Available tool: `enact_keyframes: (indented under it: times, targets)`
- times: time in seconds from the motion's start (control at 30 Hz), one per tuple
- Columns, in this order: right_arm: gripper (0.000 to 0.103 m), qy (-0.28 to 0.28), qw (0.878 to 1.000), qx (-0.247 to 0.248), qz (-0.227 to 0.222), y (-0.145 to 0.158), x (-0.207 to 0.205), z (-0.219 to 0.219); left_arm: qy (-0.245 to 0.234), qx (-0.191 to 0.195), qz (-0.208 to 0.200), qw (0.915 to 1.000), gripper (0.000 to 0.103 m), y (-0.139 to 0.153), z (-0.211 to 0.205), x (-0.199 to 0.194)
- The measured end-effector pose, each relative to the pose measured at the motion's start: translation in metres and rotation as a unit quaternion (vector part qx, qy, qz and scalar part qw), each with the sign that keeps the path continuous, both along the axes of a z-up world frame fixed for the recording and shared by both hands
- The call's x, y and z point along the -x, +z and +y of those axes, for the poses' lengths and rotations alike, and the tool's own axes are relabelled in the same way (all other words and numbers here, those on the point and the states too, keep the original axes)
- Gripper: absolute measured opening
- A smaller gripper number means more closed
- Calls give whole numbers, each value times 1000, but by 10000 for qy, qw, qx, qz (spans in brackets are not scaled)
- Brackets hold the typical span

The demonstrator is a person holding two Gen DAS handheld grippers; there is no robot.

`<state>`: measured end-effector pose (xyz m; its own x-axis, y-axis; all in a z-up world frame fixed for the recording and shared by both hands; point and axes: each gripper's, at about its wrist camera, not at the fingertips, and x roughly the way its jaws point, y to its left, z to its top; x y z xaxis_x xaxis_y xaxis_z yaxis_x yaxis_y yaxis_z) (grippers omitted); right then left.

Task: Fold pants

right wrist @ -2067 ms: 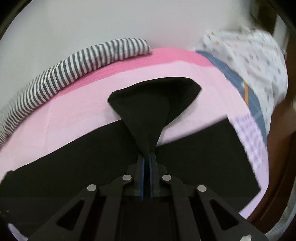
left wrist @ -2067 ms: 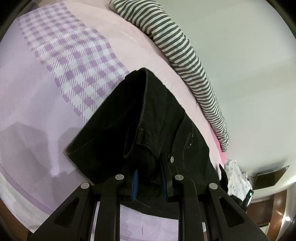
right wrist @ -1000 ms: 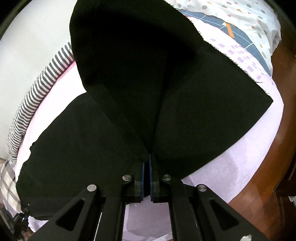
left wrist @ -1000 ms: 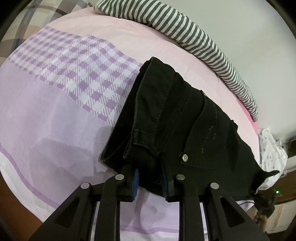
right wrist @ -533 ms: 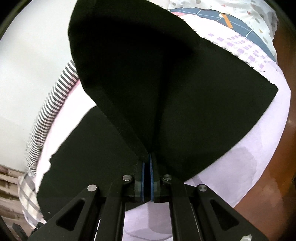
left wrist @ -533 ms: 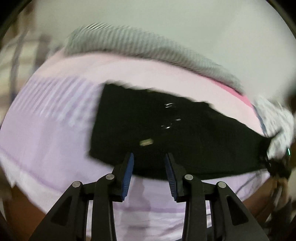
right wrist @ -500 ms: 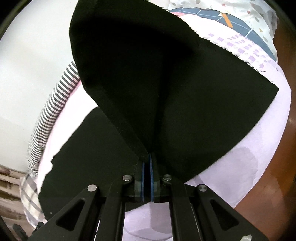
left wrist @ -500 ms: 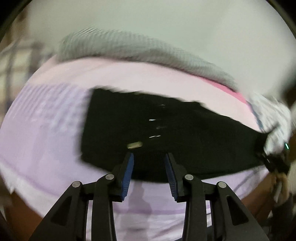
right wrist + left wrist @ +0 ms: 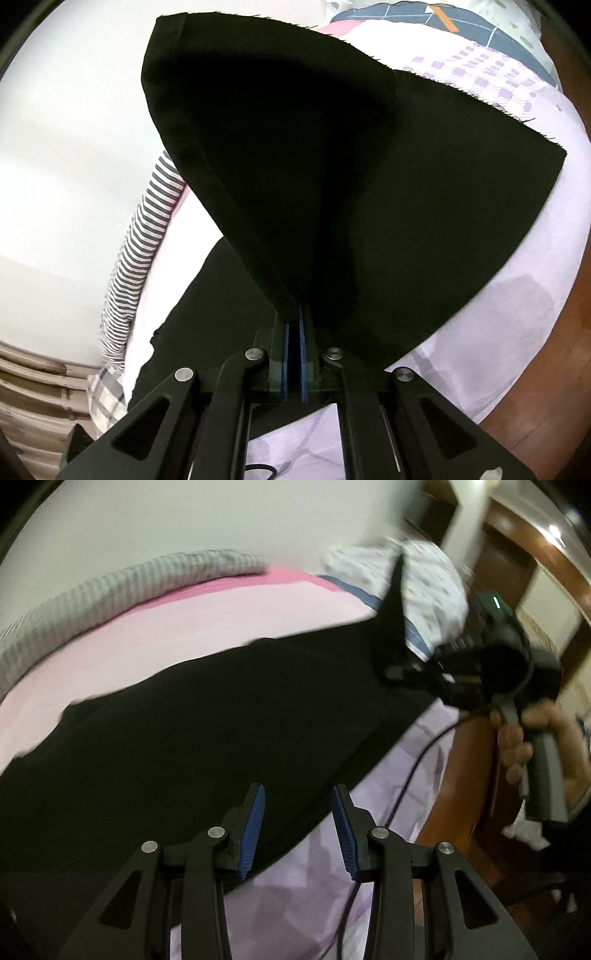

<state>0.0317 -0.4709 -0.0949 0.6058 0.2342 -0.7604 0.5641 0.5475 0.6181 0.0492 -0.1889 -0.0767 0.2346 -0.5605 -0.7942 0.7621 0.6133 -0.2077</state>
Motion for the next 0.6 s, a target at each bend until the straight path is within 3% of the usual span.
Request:
enact_keyframes:
  times: [0.3,0.5,0.6]
  targets:
    - [3,-116,9985,-421,-341,5,12,-21,-271,-14,82,9996,39,-7,-38,-2]
    - [3,-135,9980,-514,-356,9,19,-29,-90,-471,-392,9981,39,-19,-59,-4]
    - [3,-163,9980,-532,-288,7,22,-31,-45,-525,-524,9972,39,-21,-64,-7]
